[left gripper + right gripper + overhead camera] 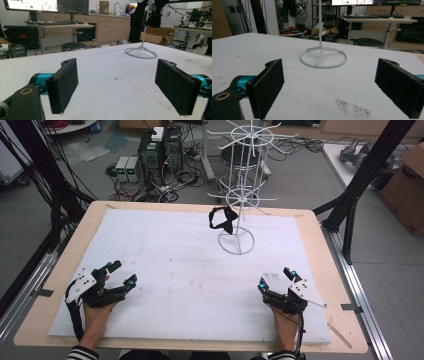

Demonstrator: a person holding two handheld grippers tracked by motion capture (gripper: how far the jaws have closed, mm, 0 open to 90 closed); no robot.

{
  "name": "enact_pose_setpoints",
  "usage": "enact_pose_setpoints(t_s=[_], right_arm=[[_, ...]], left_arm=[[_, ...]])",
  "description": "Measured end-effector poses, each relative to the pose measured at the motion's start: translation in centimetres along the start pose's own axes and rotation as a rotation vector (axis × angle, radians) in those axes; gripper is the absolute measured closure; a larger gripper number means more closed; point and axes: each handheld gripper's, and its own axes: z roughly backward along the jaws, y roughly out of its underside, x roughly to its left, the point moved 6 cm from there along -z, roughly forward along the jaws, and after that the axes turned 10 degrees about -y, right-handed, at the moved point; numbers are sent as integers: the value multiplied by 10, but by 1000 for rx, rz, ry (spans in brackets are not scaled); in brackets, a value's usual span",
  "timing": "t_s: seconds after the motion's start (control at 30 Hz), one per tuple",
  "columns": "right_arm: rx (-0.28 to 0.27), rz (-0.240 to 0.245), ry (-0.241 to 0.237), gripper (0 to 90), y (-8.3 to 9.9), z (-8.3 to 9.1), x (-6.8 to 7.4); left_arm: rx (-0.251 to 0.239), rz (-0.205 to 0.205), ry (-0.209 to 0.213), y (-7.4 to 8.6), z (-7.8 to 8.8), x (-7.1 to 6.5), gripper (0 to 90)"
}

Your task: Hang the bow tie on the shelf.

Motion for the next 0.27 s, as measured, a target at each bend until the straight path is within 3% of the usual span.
enact_pose_setpoints(t_s=[0.27], right_arm=[[0,11,3,78,0,0,1]], left_arm=[[-6,2,-8,0,0,1,195]])
